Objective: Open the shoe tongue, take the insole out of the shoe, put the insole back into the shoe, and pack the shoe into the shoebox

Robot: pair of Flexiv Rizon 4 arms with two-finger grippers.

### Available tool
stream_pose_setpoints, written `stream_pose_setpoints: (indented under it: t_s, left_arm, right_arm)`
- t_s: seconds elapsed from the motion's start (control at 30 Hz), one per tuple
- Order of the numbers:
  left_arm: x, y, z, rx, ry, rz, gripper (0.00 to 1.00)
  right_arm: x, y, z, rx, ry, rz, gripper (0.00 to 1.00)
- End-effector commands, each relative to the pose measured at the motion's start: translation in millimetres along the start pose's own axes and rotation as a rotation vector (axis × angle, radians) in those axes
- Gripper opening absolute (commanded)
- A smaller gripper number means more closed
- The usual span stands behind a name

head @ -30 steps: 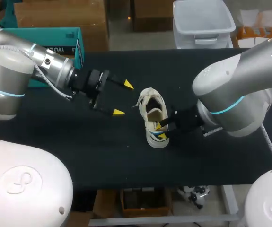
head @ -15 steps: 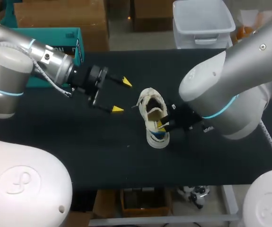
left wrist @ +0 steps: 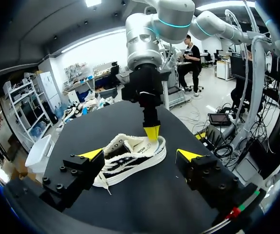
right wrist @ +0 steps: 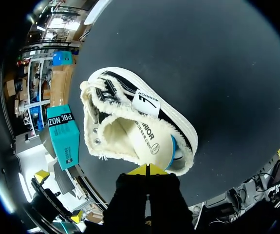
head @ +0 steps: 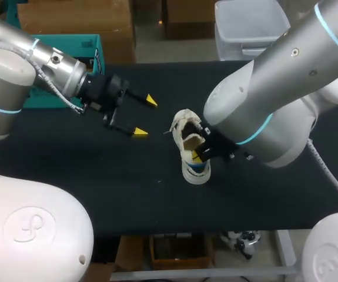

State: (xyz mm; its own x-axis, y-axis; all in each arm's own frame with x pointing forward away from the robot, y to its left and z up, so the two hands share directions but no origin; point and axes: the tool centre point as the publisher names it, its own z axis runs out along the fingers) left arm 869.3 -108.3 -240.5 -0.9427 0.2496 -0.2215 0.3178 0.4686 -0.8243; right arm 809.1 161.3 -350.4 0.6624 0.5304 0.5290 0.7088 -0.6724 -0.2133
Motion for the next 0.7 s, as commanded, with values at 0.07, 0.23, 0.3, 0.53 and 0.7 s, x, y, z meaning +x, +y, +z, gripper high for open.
stream_pose_setpoints:
  t_s: [0.07,0.23,0.3,0.53,0.7]
  left_arm:
    - [3.1,-2.8,-7.4,-0.012,0.009,-0.02,1.0]
    - [8.0,-4.9,-11.8,-0.039,0.01,-0.028,1.0]
    - [9.6,-5.6,-12.1,-0.052,0.015,-0.034,1.0]
    - [13.1,0.9,-1.6,-0.126,0.076,-0.105,1.0]
    - [12.0,7.8,6.6,-0.188,0.103,-0.172,1.0]
  right_arm:
    - [-10.0,8.8,36.0,-0.015,-0.012,-0.012,0.0]
    - [-20.0,16.8,51.8,-0.025,0.011,-0.026,0.0]
    - [-23.1,21.5,59.4,-0.031,0.008,-0.03,0.0]
    - [-34.1,28.6,64.0,-0.05,0.02,-0.042,0.0]
    - [-30.4,23.4,44.3,-0.069,0.031,-0.084,0.0]
